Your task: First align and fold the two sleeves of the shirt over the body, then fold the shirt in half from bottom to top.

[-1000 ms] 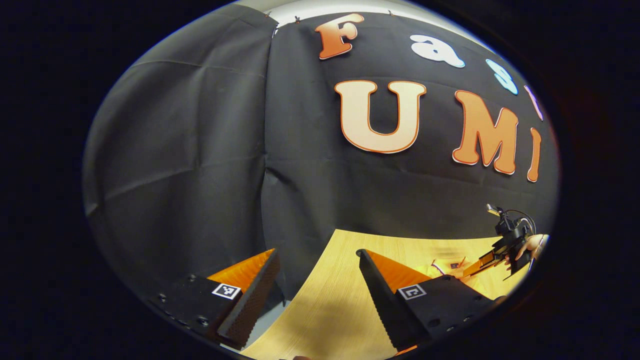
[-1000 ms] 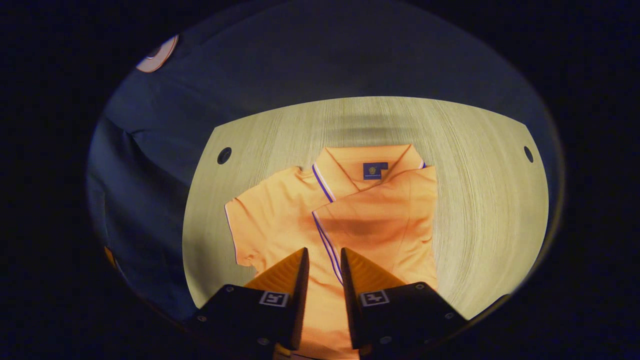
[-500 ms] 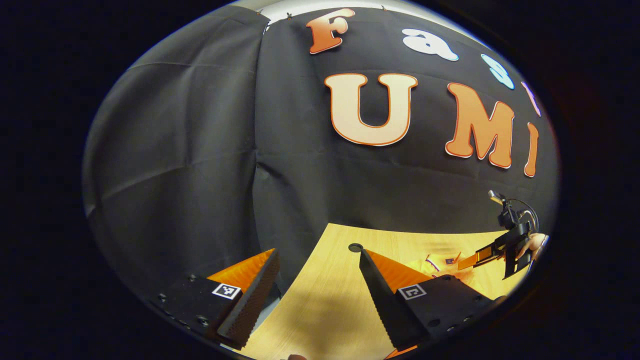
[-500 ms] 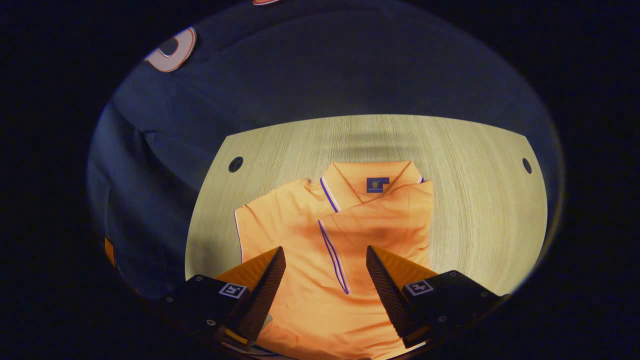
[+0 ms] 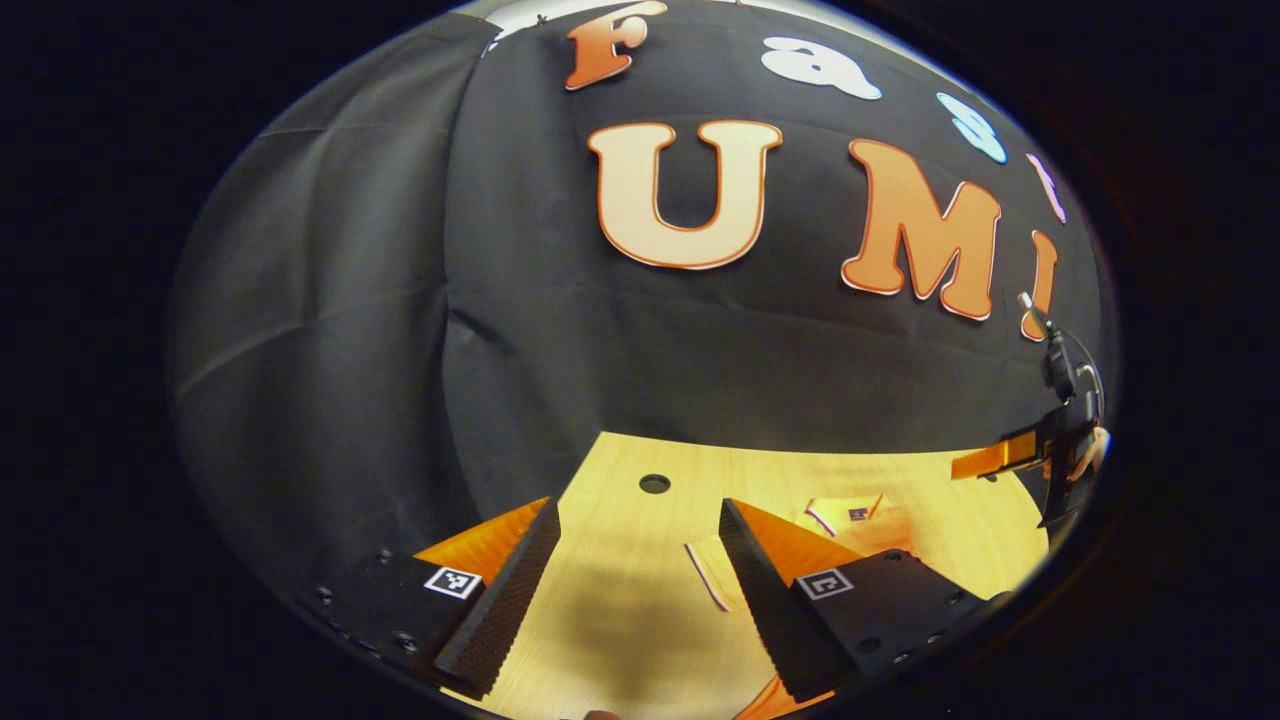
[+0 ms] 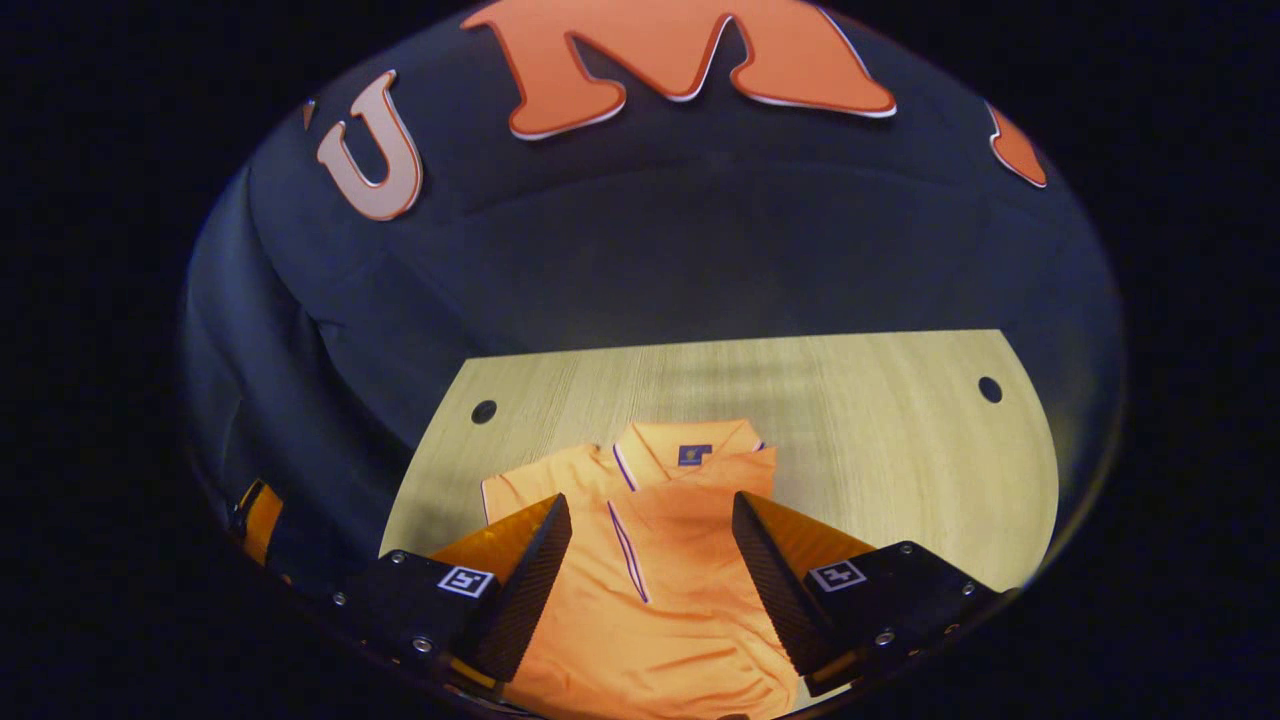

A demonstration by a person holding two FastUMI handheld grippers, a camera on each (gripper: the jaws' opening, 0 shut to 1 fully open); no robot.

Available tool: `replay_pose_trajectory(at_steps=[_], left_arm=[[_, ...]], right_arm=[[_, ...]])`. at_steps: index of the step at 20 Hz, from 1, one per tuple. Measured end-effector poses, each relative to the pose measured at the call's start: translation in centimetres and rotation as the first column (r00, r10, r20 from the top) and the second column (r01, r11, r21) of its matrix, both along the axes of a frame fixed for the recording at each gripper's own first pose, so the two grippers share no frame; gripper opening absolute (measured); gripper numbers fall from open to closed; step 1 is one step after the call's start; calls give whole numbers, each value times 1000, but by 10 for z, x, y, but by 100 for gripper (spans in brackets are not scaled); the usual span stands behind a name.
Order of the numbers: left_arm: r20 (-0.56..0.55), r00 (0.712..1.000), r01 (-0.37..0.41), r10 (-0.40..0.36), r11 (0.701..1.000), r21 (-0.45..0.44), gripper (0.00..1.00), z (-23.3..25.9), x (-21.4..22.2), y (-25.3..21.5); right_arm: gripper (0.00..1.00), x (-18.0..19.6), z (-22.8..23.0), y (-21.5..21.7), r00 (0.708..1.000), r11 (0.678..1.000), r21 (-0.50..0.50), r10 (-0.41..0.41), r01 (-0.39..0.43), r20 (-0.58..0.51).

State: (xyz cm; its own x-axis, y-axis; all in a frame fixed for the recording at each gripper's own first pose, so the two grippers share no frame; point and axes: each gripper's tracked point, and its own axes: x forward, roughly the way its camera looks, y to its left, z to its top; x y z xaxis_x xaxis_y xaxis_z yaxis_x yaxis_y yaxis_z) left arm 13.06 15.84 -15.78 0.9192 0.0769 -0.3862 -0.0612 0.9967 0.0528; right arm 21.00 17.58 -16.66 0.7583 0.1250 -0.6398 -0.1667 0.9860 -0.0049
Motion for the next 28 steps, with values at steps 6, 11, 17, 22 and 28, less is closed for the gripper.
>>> replay_pose_trajectory(at_steps=[6, 11, 17, 22, 28], left_arm=[[-149, 987, 53, -60, 997, -47, 98, -50, 43, -52], [-358, 929, 53, -98, 990, -134, 98, -121, 71, -77], [-605, 795, -10, -40, 997, -78, 99, -187, 91, -66], [-726, 688, -51, 10, 998, -34, 99, -250, 100, -52], [-782, 622, -28, 28, 1000, 14, 98, -277, 100, -44]], right_arm=[[99, -23, 40, -42, 996, 1000, 6, 4, -5, 85], [99, -41, 42, -78, 996, 1000, 8, 28, -29, 84], [99, -51, 32, -116, 999, 999, 33, 27, -28, 44], [99, -54, 16, -142, 1000, 999, 51, 1, -1, -8], [99, -56, 4, -156, 999, 998, 61, -21, 23, -37]])
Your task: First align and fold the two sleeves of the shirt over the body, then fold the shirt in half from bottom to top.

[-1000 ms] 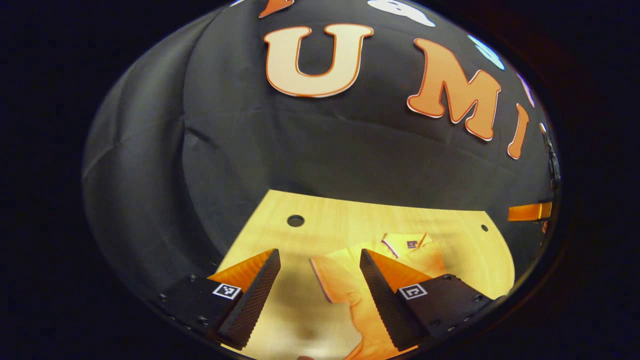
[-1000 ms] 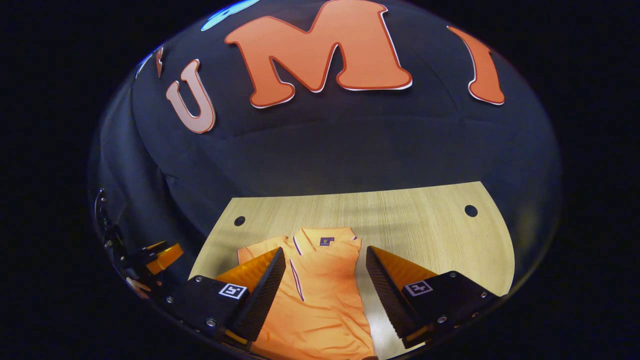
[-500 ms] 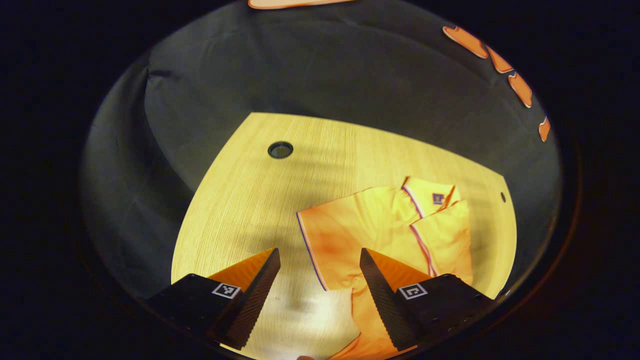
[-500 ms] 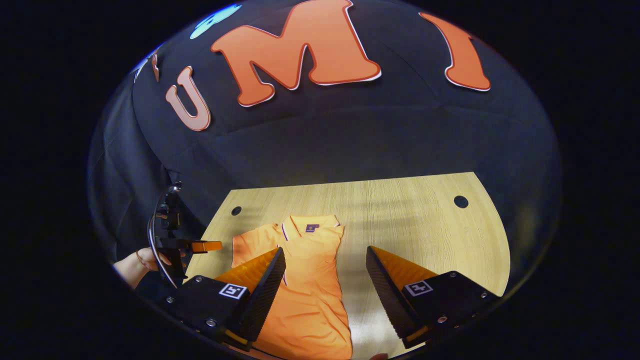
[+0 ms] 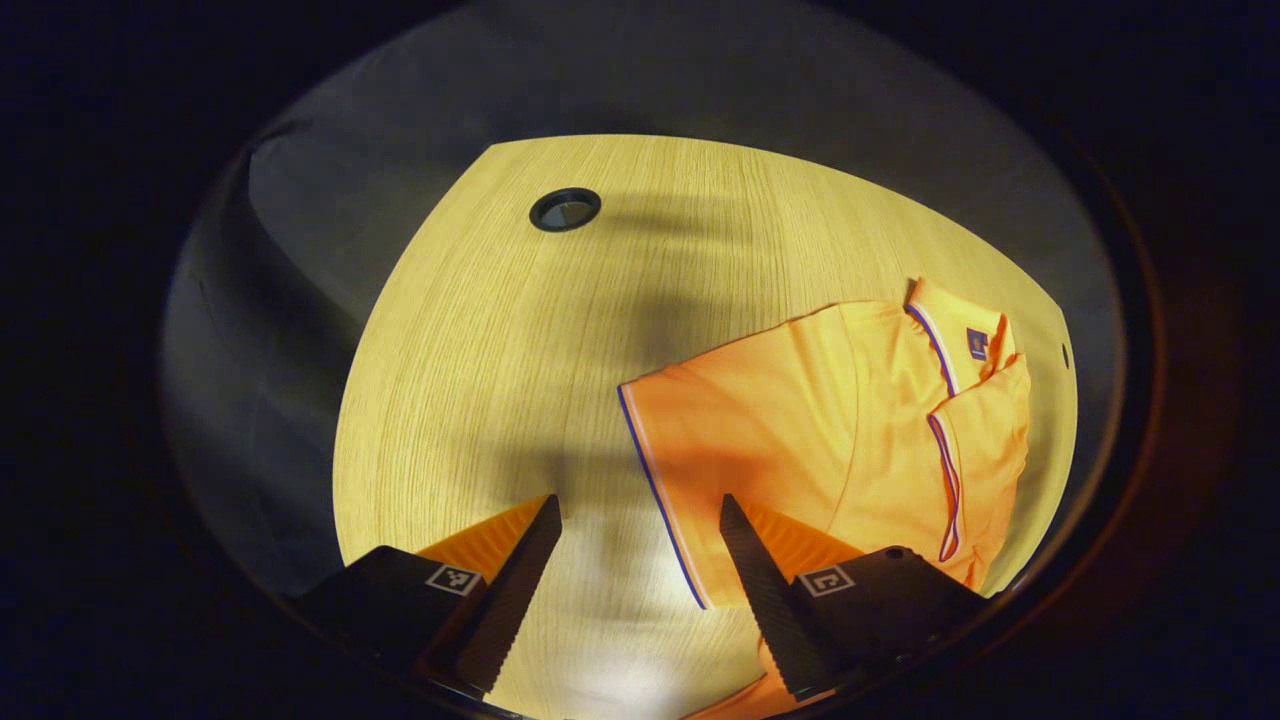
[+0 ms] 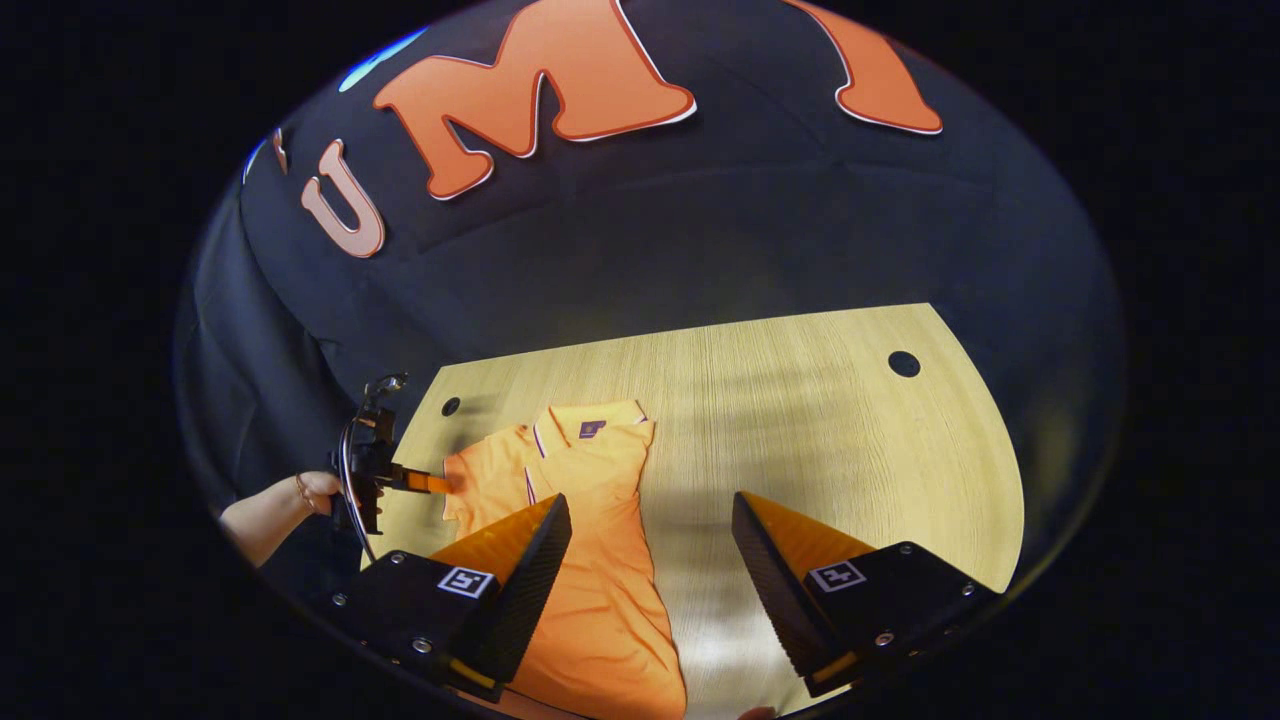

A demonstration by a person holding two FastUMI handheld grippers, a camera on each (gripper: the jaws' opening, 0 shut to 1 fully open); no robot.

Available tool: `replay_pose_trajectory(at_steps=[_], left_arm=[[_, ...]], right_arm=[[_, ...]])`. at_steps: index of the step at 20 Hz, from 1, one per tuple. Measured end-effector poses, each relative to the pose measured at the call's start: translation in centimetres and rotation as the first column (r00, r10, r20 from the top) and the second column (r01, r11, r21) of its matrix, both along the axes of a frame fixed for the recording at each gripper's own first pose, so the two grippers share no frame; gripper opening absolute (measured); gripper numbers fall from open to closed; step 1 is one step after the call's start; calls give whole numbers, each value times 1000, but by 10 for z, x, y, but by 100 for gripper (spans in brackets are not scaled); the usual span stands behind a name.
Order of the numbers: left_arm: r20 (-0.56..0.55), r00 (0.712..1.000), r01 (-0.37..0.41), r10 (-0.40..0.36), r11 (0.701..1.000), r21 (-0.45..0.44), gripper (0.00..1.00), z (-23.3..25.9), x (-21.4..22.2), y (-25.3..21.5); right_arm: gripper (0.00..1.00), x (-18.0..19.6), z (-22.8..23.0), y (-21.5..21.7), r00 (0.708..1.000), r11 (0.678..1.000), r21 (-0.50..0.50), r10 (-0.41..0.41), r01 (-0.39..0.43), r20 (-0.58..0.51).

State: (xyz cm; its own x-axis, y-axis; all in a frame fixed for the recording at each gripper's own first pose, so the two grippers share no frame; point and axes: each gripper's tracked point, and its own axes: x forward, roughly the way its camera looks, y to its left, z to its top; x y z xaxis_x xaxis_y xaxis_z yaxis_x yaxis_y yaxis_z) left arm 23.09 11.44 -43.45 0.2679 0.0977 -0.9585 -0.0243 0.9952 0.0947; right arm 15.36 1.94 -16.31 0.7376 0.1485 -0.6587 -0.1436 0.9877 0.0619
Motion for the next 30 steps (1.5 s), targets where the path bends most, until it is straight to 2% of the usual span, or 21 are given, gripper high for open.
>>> replay_pose_trajectory(at_steps=[1, 2, 3, 5, 6, 7, 8, 11, 13, 17, 24, 27, 30], left_arm=[[-8, 1000, -10, 10, 1000, -9, 98, -4, -1, -3], [-21, 1000, -16, 16, 1000, -18, 87, -3, -3, -8], [-12, 1000, -4, 4, 1000, -20, 82, -7, -2, -7], [-7, 1000, -6, 6, 1000, -26, 80, -4, -2, -7], [-2, 1000, -21, 21, 999, -28, 75, -8, -2, -4], [11, 999, -39, 39, 999, -33, 66, -4, 0, -6], [10, 999, -39, 39, 999, -37, 48, -5, -1, -5], [-14, 1000, -9, 8, 997, -71, 48, -3, -7, -13], [-20, 1000, -18, 17, 998, -62, 8, -5, -5, -16], [13, 1000, -18, 19, 998, -56, 8, 6, -3, -20], [101, 992, 81, -79, 997, -17, 8, 56, 5, -39], [136, 985, 108, -103, 994, -32, 8, 83, 5, -59], [171, 972, 170, -163, 985, -29, 8, 106, 4, -87]], right_arm=[[99, -1, -1, 0, 1000, 1000, 6, 0, 0, -4], [99, -1, -1, 0, 1000, 1000, 9, -3, 3, -4], [98, -1, -2, -1, 1000, 1000, 10, -5, 5, -2], [99, -1, 0, 1, 1000, 1000, 20, -7, 7, 2], [99, -1, 0, 2, 1000, 1000, 26, -8, 8, 2], [99, -2, -1, 3, 1000, 1000, 31, -5, 5, -1], [99, -3, -1, 4, 1000, 1000, 30, -2, 2, -3], [99, -4, -4, 4, 1000, 1000, 23, 3, -2, -9], [99, -6, -4, 7, 1000, 1000, 30, 6, -6, -12], [99, -6, -1, 5, 1000, 1000, 19, -4, 4, 5], [99, -13, 8, 3, 999, 999, 44, -13, 12, 35], [99, -15, 14, 2, 999, 998, 55, -12, 9, 50], [99, -17, 19, 1, 998, 998, 70, -7, 3, 63]])
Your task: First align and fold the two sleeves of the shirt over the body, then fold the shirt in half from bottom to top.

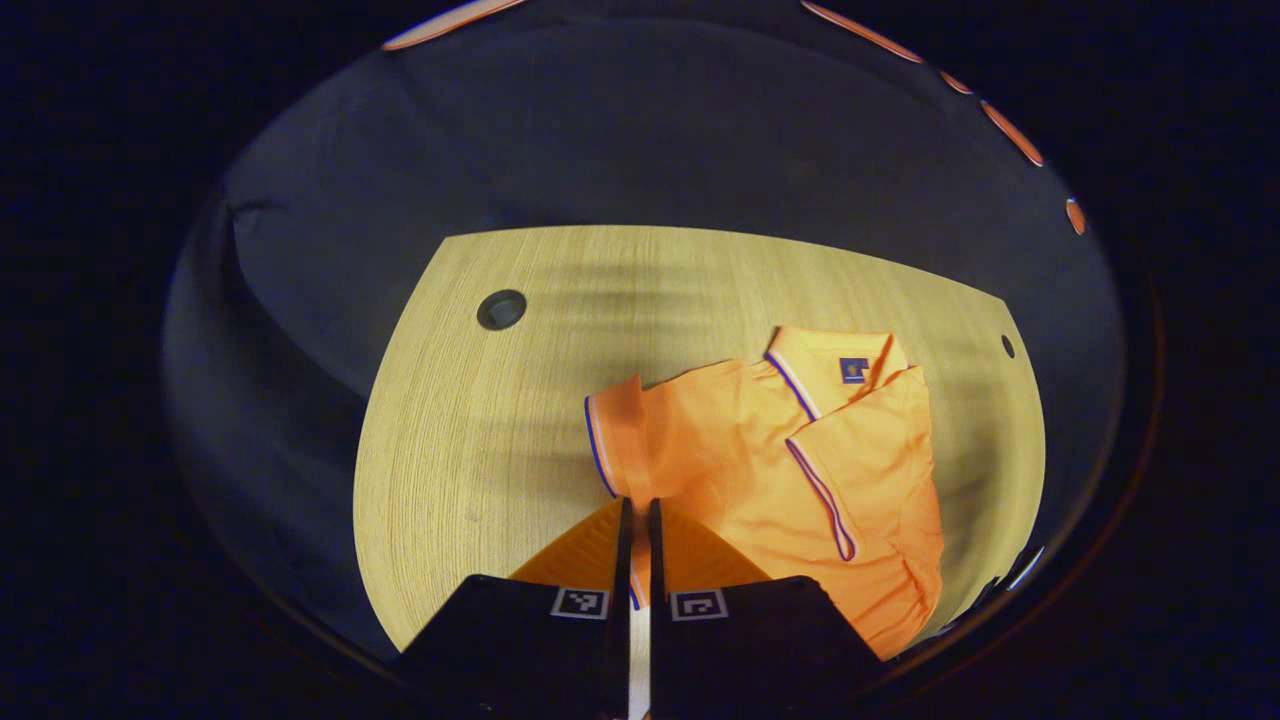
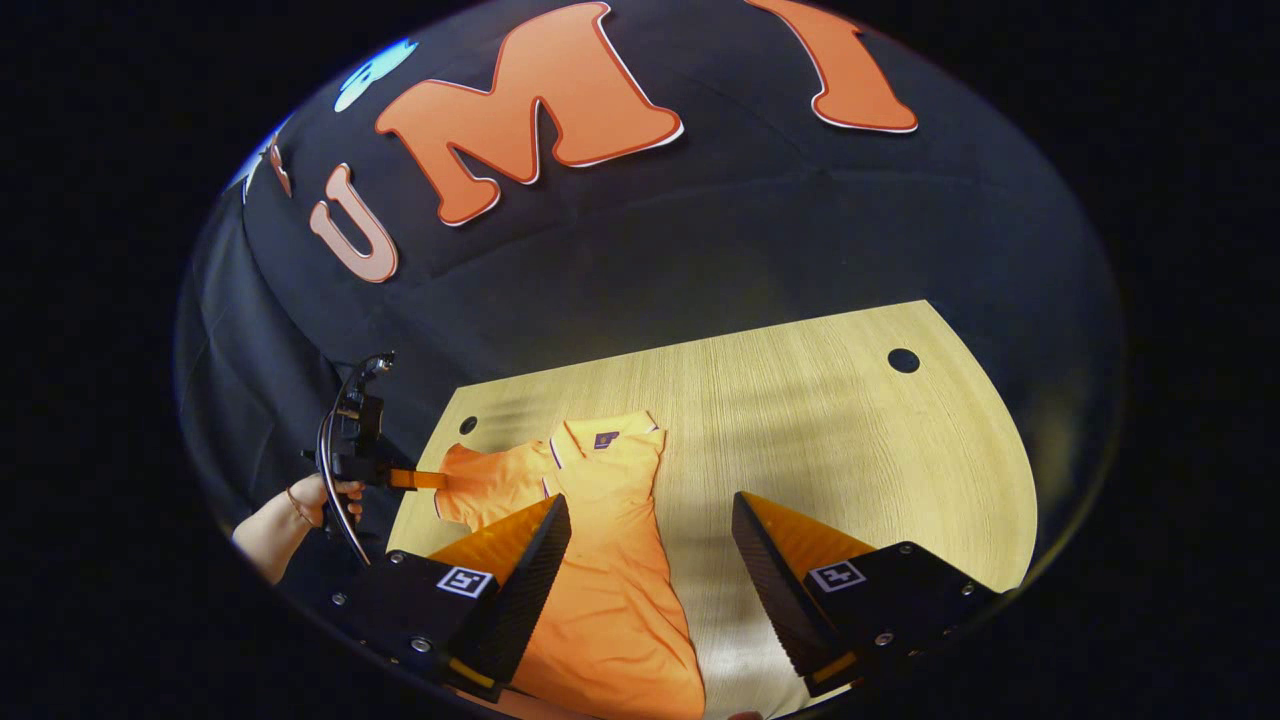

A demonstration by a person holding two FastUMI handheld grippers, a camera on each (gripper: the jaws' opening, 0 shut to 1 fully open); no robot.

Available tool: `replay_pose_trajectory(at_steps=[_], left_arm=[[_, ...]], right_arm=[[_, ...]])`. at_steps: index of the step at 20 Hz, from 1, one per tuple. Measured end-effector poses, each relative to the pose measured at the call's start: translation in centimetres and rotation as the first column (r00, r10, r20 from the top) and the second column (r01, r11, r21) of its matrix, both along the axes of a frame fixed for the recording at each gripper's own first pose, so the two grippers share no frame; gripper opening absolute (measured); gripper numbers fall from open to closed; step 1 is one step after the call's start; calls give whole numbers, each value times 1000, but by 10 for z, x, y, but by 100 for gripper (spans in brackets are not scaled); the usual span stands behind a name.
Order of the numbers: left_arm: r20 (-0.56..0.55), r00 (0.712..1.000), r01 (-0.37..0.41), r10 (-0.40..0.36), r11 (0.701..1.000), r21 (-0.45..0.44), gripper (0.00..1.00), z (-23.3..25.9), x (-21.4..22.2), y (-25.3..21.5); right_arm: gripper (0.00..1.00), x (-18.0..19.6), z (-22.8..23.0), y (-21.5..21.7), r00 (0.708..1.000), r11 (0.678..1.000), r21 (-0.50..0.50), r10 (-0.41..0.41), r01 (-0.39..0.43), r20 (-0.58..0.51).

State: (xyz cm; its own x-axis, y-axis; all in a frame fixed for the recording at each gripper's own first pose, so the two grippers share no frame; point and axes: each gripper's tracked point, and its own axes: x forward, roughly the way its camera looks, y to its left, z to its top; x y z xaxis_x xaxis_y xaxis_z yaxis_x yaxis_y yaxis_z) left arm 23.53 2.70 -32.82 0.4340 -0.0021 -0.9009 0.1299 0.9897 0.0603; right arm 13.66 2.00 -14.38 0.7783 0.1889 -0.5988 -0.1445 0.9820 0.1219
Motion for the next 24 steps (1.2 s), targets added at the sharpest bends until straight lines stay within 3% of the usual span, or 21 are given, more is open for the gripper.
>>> replay_pose_trajectory(at_steps=[7, 14, 19, 21, 23, 24], left_arm=[[3, 990, 140, -140, 988, -67, 8, 9, -6, -101], [-61, 964, 250, -259, 960, -122, 8, -15, -21, -196], [-112, 962, 230, -249, 961, -156, 8, -43, -28, -235], [-128, 966, 195, -226, 957, -214, 13, -47, -32, -246], [-136, 968, 176, -209, 959, -224, 36, -53, -33, -248], [-131, 971, 168, -201, 960, -225, 58, -54, -31, -246]], right_arm=[[99, -8, 5, -19, 1000, 1000, 18, -19, 19, 14], [99, -17, 0, -47, 998, 998, 24, -60, 60, -1], [99, -23, -9, -65, 995, 995, 33, -93, 93, -24], [99, -24, -12, -70, 994, 994, 30, -101, 102, -33], [99, -25, -14, -73, 993, 994, 30, -107, 109, -39], [99, -25, -15, -73, 993, 993, 30, -110, 111, -43]])
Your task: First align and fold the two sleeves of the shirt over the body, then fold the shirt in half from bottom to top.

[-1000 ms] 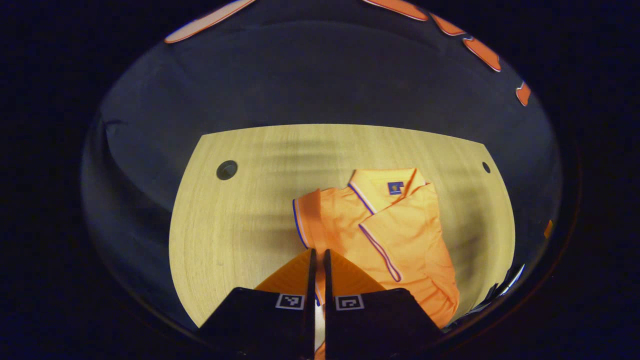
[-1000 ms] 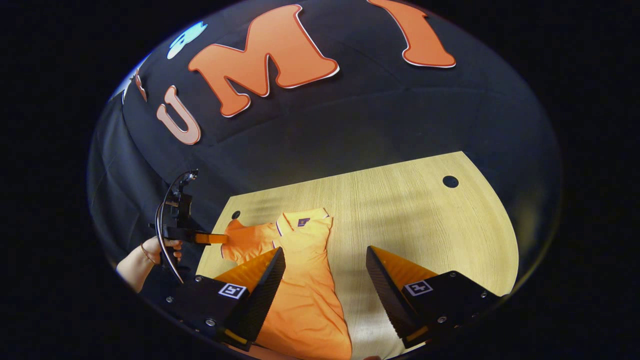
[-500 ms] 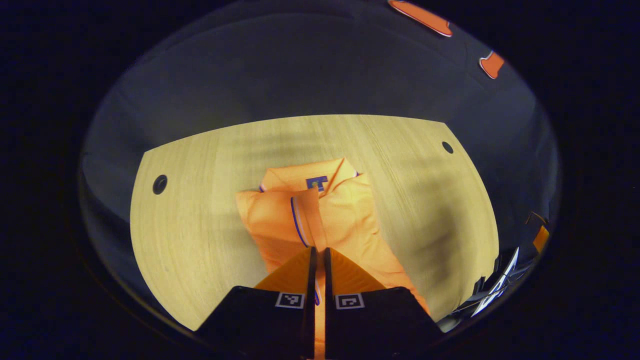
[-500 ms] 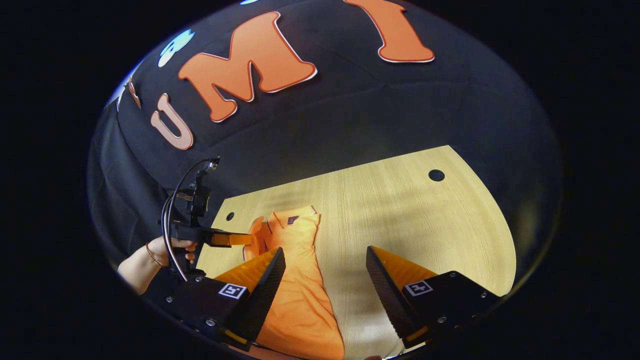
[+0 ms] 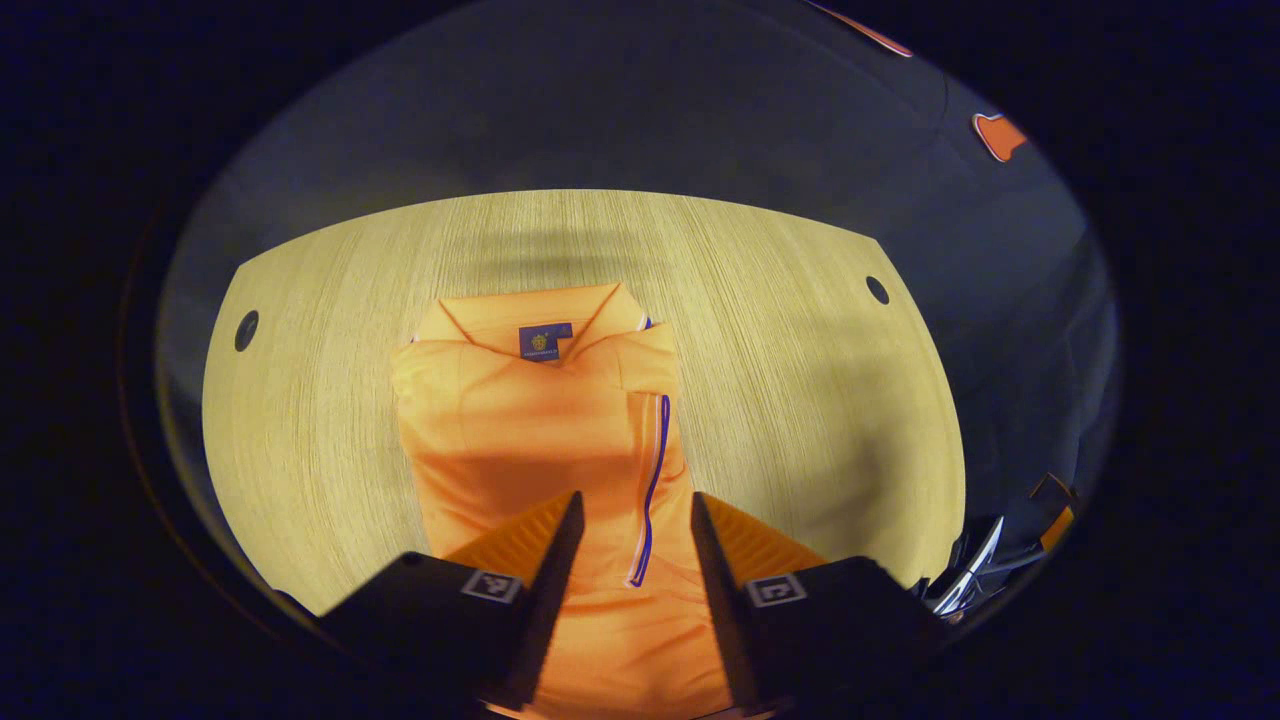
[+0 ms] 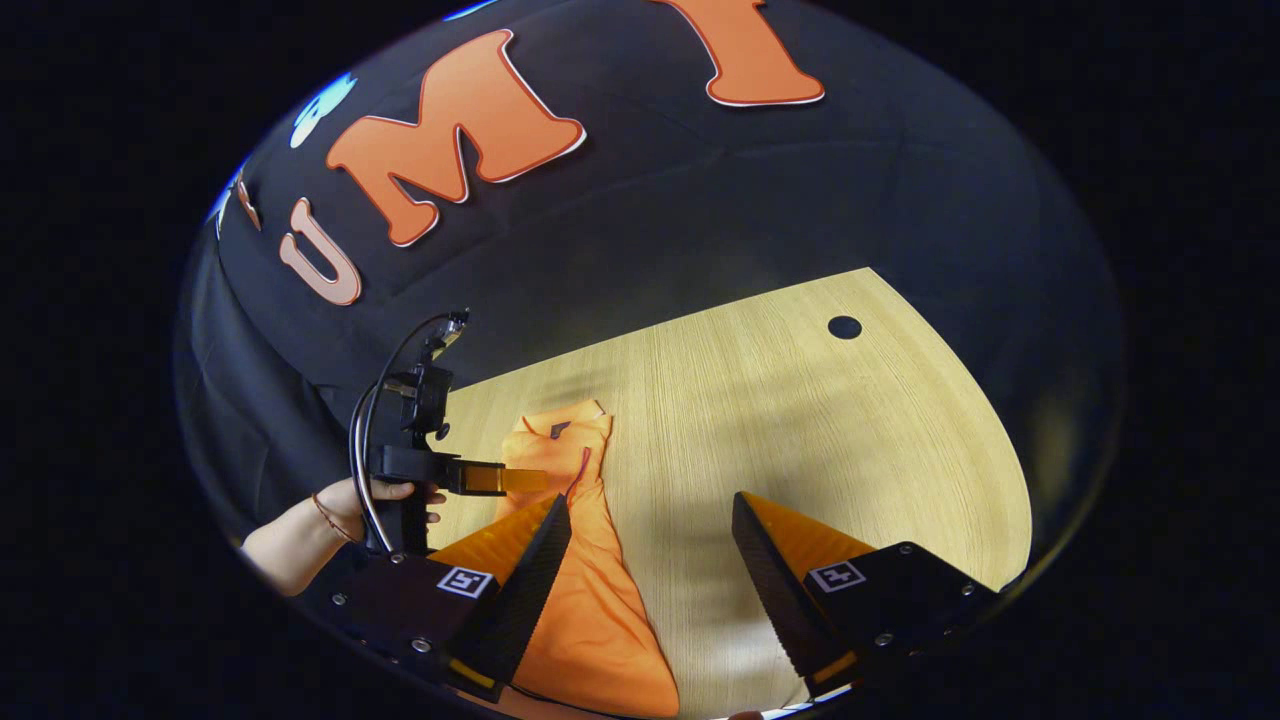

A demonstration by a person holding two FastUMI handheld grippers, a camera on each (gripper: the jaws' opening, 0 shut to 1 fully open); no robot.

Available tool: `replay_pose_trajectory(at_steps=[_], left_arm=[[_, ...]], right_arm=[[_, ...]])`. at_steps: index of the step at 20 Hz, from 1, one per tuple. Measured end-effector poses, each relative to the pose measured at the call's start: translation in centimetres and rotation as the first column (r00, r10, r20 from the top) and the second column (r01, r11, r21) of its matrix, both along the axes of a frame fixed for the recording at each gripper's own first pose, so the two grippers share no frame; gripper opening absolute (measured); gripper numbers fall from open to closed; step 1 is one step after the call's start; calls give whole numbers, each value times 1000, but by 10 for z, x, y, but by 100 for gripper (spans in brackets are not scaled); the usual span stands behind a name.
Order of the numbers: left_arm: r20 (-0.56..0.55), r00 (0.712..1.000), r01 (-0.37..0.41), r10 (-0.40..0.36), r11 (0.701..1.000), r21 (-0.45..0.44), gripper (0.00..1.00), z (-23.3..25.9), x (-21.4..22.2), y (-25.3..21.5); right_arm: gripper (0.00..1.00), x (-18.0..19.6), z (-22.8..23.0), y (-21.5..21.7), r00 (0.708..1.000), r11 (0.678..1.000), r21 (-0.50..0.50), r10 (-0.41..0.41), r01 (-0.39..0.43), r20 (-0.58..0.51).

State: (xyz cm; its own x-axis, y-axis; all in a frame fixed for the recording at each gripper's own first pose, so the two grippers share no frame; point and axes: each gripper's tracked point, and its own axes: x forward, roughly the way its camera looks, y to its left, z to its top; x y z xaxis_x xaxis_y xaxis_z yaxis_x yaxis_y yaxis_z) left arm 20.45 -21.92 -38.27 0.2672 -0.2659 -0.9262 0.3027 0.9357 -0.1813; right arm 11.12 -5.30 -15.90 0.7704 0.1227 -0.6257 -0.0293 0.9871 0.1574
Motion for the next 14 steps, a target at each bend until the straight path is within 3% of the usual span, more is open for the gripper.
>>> replay_pose_trajectory(at_steps=[2, 14], left_arm=[[10, 1000, -20, 20, 1000, -5, 100, 4, 1, 4], [238, 971, -50, 37, 998, 49, 99, 85, -21, 89]], right_arm=[[99, 1, -3, 1, 1000, 1000, -2, -1, 1, -7], [99, -2, -18, 68, 995, 996, -22, 90, -91, -41]])
